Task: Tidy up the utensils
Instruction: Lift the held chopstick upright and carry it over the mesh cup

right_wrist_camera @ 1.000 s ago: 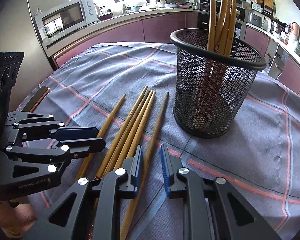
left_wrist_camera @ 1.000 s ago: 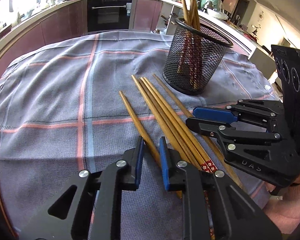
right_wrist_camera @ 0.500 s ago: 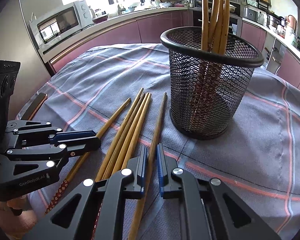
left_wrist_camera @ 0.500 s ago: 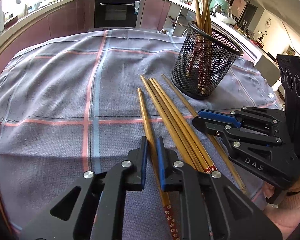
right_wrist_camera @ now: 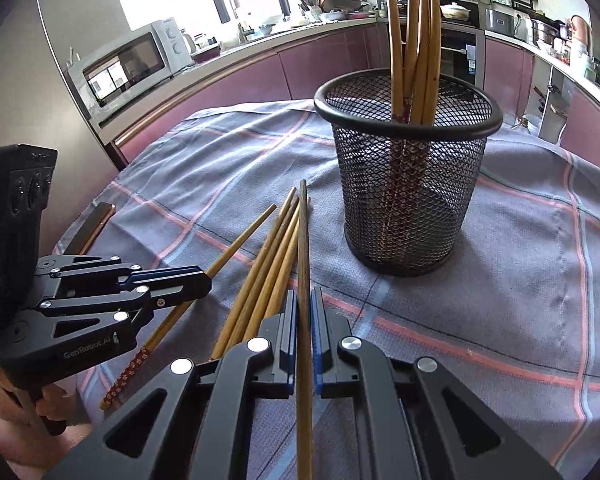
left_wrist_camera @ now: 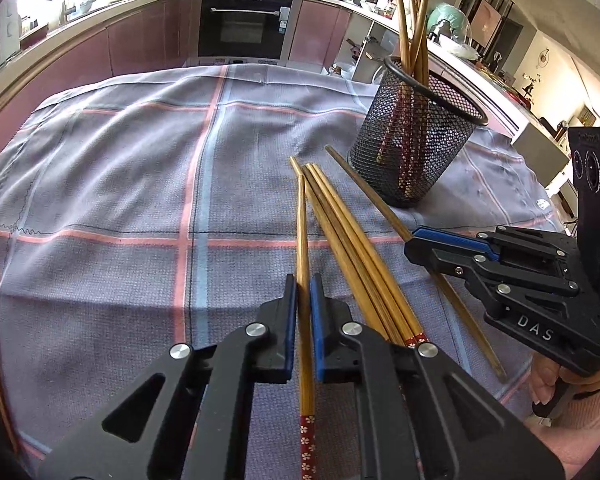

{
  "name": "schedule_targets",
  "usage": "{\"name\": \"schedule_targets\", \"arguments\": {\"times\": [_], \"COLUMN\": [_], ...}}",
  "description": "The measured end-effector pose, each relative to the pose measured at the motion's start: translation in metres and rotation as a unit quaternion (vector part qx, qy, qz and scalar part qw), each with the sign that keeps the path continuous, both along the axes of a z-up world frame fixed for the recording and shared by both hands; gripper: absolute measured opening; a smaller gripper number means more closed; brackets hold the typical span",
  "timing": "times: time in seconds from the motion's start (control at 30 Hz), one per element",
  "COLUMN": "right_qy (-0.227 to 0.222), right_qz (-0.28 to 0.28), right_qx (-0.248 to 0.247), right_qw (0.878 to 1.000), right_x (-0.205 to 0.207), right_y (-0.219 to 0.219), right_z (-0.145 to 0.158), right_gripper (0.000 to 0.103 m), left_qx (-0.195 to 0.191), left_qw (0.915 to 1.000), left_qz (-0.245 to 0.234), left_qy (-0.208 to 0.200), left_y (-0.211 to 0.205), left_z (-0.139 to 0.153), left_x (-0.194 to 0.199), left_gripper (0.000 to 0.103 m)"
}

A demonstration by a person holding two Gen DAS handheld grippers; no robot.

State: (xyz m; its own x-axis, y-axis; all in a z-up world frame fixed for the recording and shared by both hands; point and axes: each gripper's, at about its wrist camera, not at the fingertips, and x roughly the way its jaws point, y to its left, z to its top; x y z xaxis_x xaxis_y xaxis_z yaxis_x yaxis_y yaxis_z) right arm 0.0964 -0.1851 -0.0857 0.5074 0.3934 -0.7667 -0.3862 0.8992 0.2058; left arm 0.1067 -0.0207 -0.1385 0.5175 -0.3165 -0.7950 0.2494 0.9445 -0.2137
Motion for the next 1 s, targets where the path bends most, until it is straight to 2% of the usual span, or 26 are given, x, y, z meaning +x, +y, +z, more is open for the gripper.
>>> {"name": "schedule_targets", "arguments": {"times": [0.2,0.67,1.0], "right_qy": [-0.008,-0.072,-0.119], "right_qz": [0.012,0.007,-0.012], "right_qx": [0.032,0.072,0.091], "right_qw": [0.999,0.995,0.989], "right_x": [-0.007,-0.019,-0.023], "right_y": [-0.004,-0.018,-0.035], "right_z": [0.013,0.058,0.086], "right_gripper": [0.006,0.006,0.006], "left_qx": [-0.017,-0.092,-0.11], "left_qw": [0.9997,0.9934,0.987], "left_qz": [-0.003,-0.037,-0.046], "left_qy": [-0.015,-0.058,-0.108], "left_y": [0.006,0.017,0.02], "left_z": [0.015,0.069,0.113], "left_x": [-0.005,-0.024,-0.034], "left_gripper": [0.008,0.007,0.008]}}
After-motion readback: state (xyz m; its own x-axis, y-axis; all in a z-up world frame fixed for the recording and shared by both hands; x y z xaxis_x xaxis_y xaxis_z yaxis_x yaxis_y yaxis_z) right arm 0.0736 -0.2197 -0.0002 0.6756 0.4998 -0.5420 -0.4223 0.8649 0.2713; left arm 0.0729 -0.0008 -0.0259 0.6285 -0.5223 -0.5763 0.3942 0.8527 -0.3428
